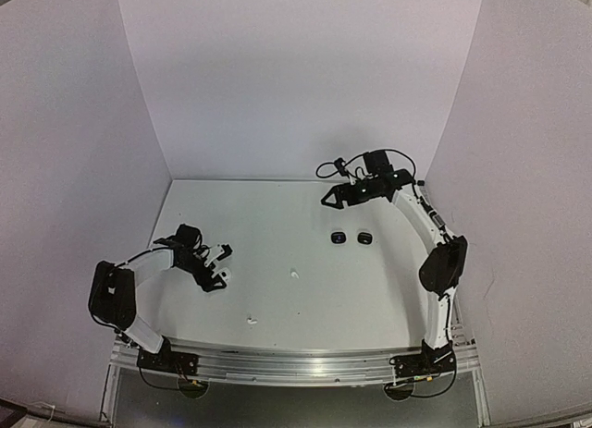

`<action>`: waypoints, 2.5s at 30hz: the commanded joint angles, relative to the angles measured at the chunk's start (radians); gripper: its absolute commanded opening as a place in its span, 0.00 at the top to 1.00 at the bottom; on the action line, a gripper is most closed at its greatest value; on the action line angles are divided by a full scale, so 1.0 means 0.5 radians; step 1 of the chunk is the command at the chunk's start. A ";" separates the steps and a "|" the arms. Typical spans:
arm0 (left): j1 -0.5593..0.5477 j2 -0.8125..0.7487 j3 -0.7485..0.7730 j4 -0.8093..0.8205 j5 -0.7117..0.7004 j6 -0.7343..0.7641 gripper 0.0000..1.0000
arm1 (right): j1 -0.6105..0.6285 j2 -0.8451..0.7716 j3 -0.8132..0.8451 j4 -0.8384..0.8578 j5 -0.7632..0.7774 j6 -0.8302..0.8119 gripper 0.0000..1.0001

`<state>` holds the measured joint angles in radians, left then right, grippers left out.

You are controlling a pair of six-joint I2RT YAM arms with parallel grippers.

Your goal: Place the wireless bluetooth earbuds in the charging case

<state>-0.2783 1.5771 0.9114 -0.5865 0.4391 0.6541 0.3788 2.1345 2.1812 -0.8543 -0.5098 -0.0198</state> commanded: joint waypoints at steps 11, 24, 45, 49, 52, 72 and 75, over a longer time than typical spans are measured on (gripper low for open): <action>-0.012 0.350 0.106 0.177 -0.116 0.339 0.11 | 0.072 -0.552 -0.790 0.171 0.274 0.193 0.06; -0.058 0.408 0.033 0.417 -0.088 0.283 0.71 | 0.138 -0.578 -0.855 0.238 0.289 0.255 0.06; -0.137 -0.553 -0.162 0.466 0.394 1.117 1.00 | 0.799 0.050 -0.363 0.685 0.043 1.036 0.16; -0.209 -0.622 -0.147 0.458 0.333 1.145 1.00 | 0.922 0.149 -0.334 0.957 -0.090 1.159 0.24; -0.248 -0.647 -0.134 0.469 0.322 1.118 1.00 | 0.984 0.241 -0.263 1.016 -0.119 1.201 0.26; -0.327 -0.654 -0.145 0.532 0.226 1.029 1.00 | 1.116 0.596 0.021 1.119 -0.395 1.373 0.62; -0.327 -0.639 -0.137 0.543 0.199 1.011 1.00 | 1.129 0.602 0.033 1.119 -0.428 1.366 0.64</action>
<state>-0.4381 1.2686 0.8352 -0.3555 0.5514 1.1777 0.9277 2.4097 2.1518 -0.3155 -0.6587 0.6584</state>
